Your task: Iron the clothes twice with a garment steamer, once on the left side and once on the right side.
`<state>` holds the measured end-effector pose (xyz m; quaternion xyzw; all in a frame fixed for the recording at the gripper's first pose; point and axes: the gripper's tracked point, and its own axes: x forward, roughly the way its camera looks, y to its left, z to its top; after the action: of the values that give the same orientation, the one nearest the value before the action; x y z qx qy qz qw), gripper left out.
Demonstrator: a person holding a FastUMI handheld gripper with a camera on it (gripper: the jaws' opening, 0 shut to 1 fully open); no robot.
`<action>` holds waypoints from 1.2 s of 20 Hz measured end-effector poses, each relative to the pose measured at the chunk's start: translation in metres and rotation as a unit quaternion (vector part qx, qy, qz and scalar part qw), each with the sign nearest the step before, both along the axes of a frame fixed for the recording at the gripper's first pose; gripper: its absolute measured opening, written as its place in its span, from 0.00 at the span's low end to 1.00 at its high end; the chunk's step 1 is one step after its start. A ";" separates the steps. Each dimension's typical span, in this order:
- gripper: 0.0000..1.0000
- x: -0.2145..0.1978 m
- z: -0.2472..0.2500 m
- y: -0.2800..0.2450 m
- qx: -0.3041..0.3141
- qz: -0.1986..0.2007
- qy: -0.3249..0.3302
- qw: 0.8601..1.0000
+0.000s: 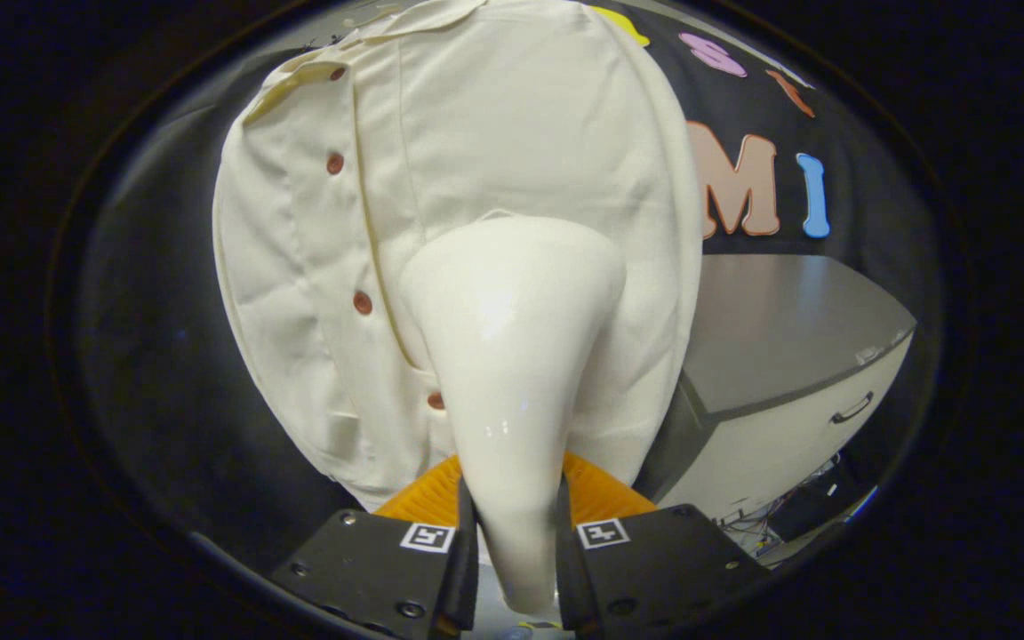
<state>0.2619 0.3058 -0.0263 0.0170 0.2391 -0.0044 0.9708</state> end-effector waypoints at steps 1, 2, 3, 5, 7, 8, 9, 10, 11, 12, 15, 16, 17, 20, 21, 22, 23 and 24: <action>0.36 -0.001 -0.012 -0.003 -0.001 -0.003 0.013 1.000; 0.36 -0.002 -0.021 -0.005 0.000 -0.005 0.022 1.000; 0.36 -0.003 -0.031 -0.007 -0.001 -0.004 0.031 1.000; 0.36 -0.005 -0.052 -0.011 -0.004 -0.005 0.050 0.999; 0.36 -0.007 -0.068 -0.013 -0.003 -0.006 0.067 0.998; 0.36 -0.006 -0.077 -0.015 -0.005 -0.008 0.073 0.997; 0.36 -0.008 -0.085 -0.017 -0.008 -0.011 0.080 0.997; 0.36 -0.008 -0.092 -0.020 -0.010 -0.012 0.084 0.996; 0.36 -0.010 -0.099 -0.023 -0.012 -0.013 0.091 0.996; 0.36 -0.011 -0.106 -0.025 -0.013 -0.014 0.094 0.995; 0.36 -0.014 -0.123 -0.030 -0.007 -0.021 0.108 0.994; 0.36 -0.017 -0.131 -0.033 -0.008 -0.024 0.117 0.993; 0.36 -0.020 -0.139 -0.034 -0.008 -0.027 0.125 0.992; 0.36 -0.024 -0.154 -0.041 -0.006 -0.038 0.133 0.990; 0.36 -0.027 -0.159 -0.043 -0.004 -0.041 0.134 0.990; 0.36 -0.030 -0.160 -0.045 -0.002 -0.045 0.133 0.990; 0.36 -0.033 -0.160 -0.046 -0.002 -0.047 0.130 0.990; 0.36 -0.037 -0.156 -0.047 -0.002 -0.048 0.126 0.991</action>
<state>0.2245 0.2592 -0.1820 0.0260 0.3581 -0.0537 0.9318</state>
